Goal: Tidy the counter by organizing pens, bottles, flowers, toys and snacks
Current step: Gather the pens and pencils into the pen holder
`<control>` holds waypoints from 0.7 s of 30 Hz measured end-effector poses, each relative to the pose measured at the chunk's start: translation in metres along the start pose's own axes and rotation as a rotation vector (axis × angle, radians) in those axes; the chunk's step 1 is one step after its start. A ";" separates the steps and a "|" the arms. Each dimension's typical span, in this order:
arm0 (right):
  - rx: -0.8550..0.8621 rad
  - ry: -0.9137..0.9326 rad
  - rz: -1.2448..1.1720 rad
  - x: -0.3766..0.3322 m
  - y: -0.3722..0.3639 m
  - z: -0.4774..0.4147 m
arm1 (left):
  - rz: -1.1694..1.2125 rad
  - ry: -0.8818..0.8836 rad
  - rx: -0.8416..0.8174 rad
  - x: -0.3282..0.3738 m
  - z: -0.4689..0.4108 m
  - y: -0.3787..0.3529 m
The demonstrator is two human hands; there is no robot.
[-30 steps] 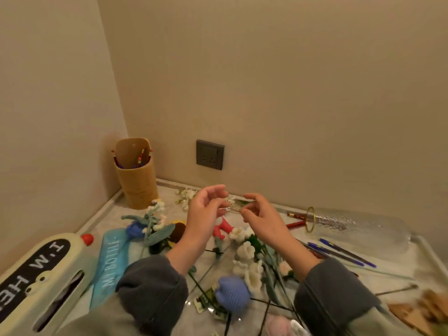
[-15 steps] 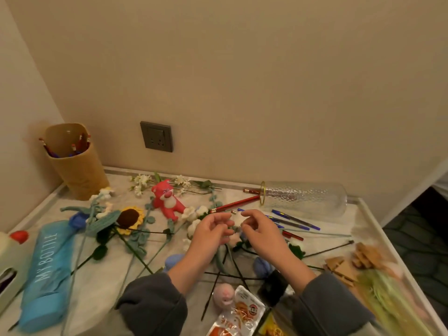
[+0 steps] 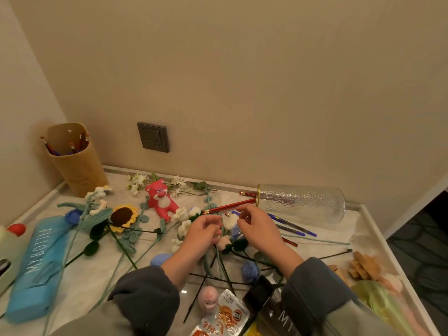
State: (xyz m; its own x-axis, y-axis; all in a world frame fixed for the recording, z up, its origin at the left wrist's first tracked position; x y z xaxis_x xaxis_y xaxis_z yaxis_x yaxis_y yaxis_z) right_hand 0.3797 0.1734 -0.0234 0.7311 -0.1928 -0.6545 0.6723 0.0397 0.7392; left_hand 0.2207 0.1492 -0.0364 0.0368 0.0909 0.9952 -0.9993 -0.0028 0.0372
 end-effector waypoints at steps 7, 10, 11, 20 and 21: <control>-0.030 0.091 0.229 -0.006 -0.013 -0.042 | -0.025 0.077 -0.001 -0.005 -0.025 -0.006; -0.058 0.142 0.334 -0.010 -0.023 -0.063 | -0.036 0.107 -0.032 -0.009 -0.039 -0.011; -0.071 0.151 0.364 -0.011 -0.027 -0.070 | -0.044 0.123 -0.044 -0.011 -0.043 -0.012; -0.122 0.178 0.535 -0.009 -0.056 -0.112 | 0.016 0.205 -0.032 -0.028 -0.069 -0.018; -0.120 0.183 0.533 -0.009 -0.058 -0.114 | 0.031 0.208 -0.025 -0.030 -0.071 -0.017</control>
State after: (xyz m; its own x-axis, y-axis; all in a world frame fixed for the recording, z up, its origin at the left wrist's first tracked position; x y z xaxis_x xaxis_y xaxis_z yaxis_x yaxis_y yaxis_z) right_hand 0.3477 0.2850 -0.0784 0.9736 0.0566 -0.2213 0.2064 0.1977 0.9583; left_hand 0.2367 0.2171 -0.0729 0.0070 0.2952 0.9554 -0.9999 0.0157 0.0025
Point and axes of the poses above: each hand's wrist, its own z-axis away from the middle knuckle, its own y-axis out of the back of the hand, x = y × z, the point moved 4 cm from there along -z, towards the middle knuckle, and after that the axes turned 14 degrees about -y, right-handed, at the moved point
